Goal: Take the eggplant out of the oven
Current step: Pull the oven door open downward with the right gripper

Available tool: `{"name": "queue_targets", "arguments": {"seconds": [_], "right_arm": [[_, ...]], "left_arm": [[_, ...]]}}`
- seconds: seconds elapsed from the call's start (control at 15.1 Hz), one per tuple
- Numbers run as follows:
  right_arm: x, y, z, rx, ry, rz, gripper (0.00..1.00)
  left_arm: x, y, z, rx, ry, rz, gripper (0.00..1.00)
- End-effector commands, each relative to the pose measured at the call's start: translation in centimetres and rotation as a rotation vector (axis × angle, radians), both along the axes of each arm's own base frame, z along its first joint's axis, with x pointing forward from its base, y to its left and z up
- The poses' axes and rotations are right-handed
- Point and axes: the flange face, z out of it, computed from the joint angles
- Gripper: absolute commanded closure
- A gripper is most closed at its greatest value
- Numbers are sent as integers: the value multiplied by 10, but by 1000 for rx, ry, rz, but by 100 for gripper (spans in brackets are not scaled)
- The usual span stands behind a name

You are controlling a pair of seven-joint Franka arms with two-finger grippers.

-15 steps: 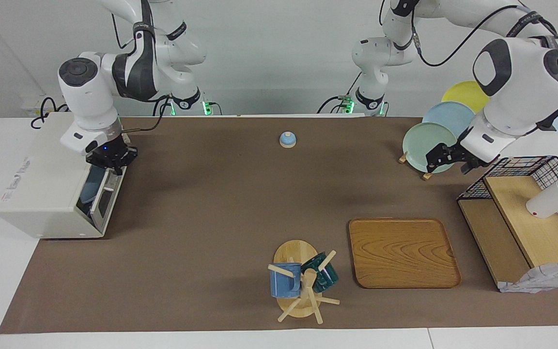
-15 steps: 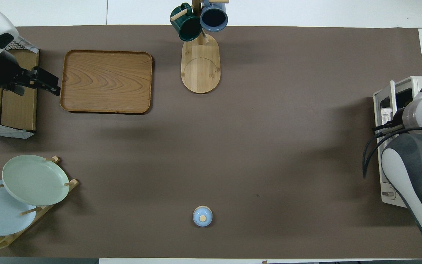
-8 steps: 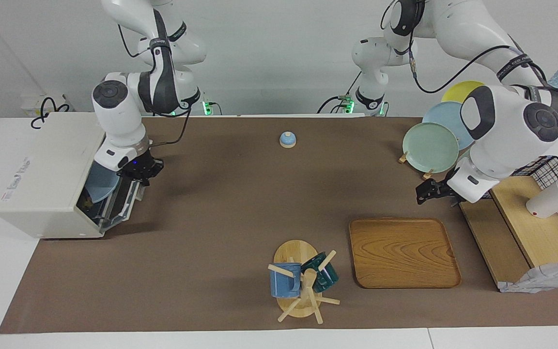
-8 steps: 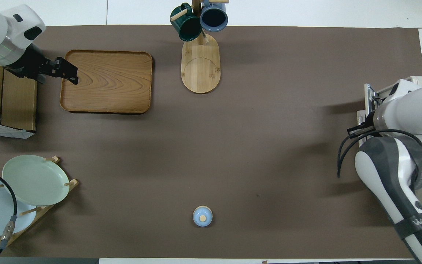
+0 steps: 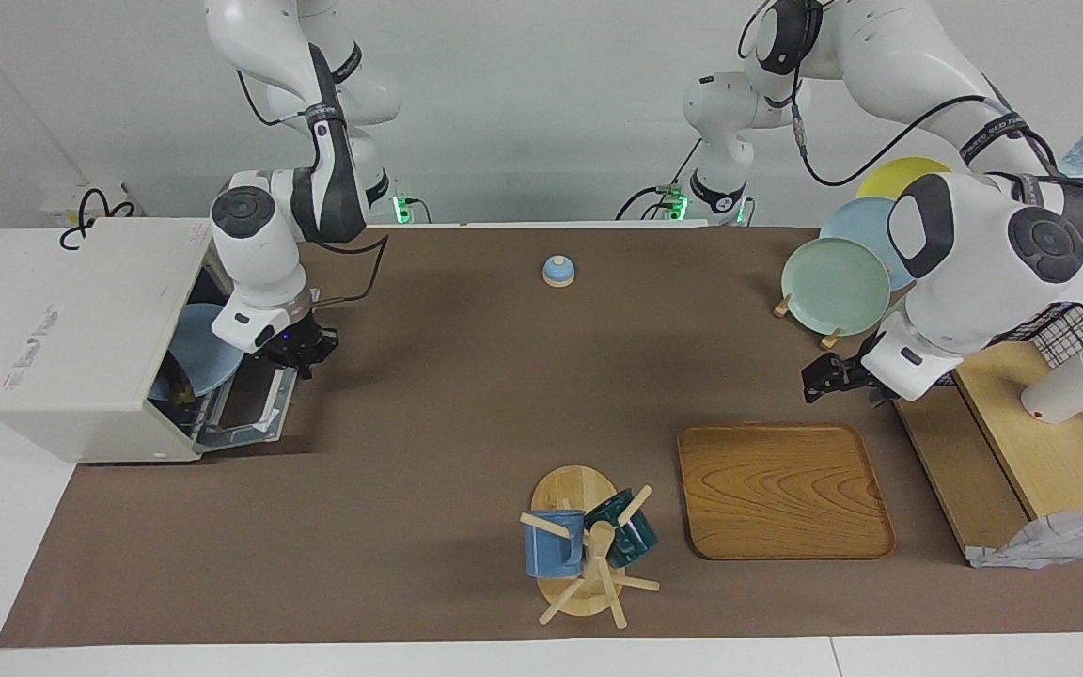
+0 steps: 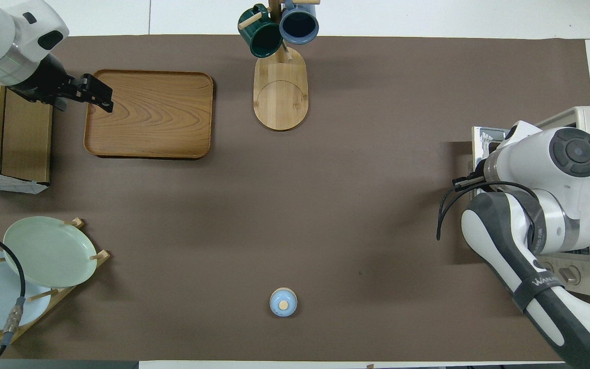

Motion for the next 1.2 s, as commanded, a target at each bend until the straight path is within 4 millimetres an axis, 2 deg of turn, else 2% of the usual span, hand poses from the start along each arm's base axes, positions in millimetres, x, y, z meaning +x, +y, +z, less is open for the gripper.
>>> {"name": "queue_targets", "arguments": {"seconds": [0.0, 0.13, 0.27, 0.4, 0.6, 0.66, 0.8, 0.93, 1.0, 1.13], "right_arm": [[0, -23, -19, 5, 10, -62, 100], [0, -8, -19, 5, 10, -52, 100], [-2, -8, -22, 6, 16, -53, 100], [-3, -3, -21, 12, 16, -52, 100], [-3, 21, -19, 48, 25, -72, 100], [-1, 28, -15, 48, 30, -67, 97], [7, 36, 3, 44, 44, -56, 83], [14, 28, 30, 40, 63, -70, 51], [14, 26, 44, 31, 59, -68, 48], [8, 16, 60, 0, 71, -65, 44]], "left_arm": [[-29, 4, 47, 3, -23, 9, 0], [-50, 7, 71, 7, -43, 15, 0], [-71, 8, 93, 13, -46, 16, 0], [-83, 10, 105, 17, -36, 16, 0], [-101, 11, 114, 22, -40, 15, 0], [-110, 11, 117, 25, -41, 13, 0], [-117, 11, 119, 27, -39, 11, 0], [-116, 11, 119, 26, -43, 13, 0], [-116, 10, 119, 27, -42, 11, 0], [-116, 10, 119, 26, -44, 15, 0]]}}
